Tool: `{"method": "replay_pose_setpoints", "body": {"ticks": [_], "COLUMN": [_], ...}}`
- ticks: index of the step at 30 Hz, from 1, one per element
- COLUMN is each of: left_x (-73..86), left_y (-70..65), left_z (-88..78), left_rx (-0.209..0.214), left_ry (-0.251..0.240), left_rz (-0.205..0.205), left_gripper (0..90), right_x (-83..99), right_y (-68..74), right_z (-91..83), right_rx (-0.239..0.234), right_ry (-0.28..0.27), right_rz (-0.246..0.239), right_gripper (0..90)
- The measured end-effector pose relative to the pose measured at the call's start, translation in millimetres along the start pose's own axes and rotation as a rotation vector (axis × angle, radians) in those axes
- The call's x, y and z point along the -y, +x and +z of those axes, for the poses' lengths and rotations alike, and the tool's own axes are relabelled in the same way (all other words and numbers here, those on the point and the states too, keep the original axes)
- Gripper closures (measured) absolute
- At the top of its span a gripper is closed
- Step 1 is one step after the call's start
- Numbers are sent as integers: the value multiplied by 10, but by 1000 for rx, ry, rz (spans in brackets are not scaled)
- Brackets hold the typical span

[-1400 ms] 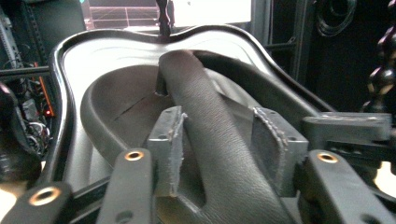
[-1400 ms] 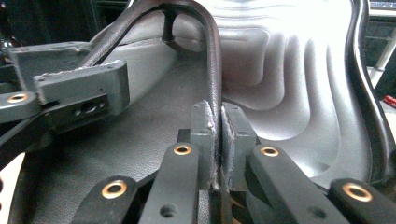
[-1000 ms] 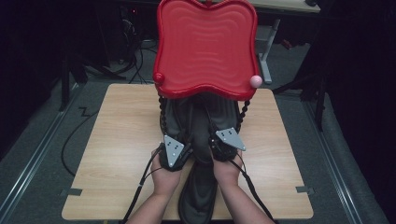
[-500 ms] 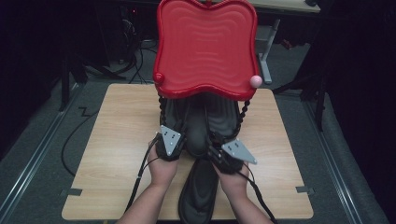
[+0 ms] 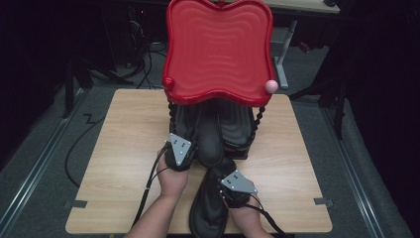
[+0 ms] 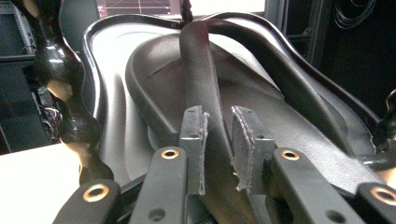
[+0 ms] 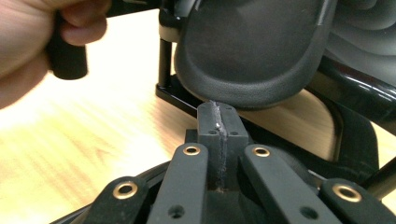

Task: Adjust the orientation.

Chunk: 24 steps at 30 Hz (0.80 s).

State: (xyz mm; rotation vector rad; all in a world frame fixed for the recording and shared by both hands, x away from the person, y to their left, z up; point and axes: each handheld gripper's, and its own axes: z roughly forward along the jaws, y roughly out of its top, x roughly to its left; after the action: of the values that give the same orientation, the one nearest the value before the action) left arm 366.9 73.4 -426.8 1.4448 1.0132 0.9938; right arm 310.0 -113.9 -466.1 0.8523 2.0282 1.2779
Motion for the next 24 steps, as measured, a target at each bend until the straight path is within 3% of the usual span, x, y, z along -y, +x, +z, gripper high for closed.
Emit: {"method": "replay_pose_setpoints", "body": {"ticks": [4,7,16,18,21,24], "left_x": [-45,-30,173,225,307,366], "left_y": [78,87,-26,-90,-163,-228], "left_z": [14,-63,-252,-314,-376,-390], "left_rx": [16,22,45,49,72,98], "left_ry": [-4,-16,-10,-23,-16,-11], "left_rz": [-54,-47,-74,-42,5,27], "left_gripper": [694,600,523,540,690,808], "right_x": [-39,-68,-132,-147,-174,-194], "right_y": [-28,-88,-119,-126,-141,-148], "right_z": [102,190,260,277,312,351], "right_rx": [17,18,34,34,37,38], "right_ry": [6,8,-6,-11,-19,-23], "right_rz": [9,45,56,63,65,68], "right_gripper": [900,900,898,898,898,898]}}
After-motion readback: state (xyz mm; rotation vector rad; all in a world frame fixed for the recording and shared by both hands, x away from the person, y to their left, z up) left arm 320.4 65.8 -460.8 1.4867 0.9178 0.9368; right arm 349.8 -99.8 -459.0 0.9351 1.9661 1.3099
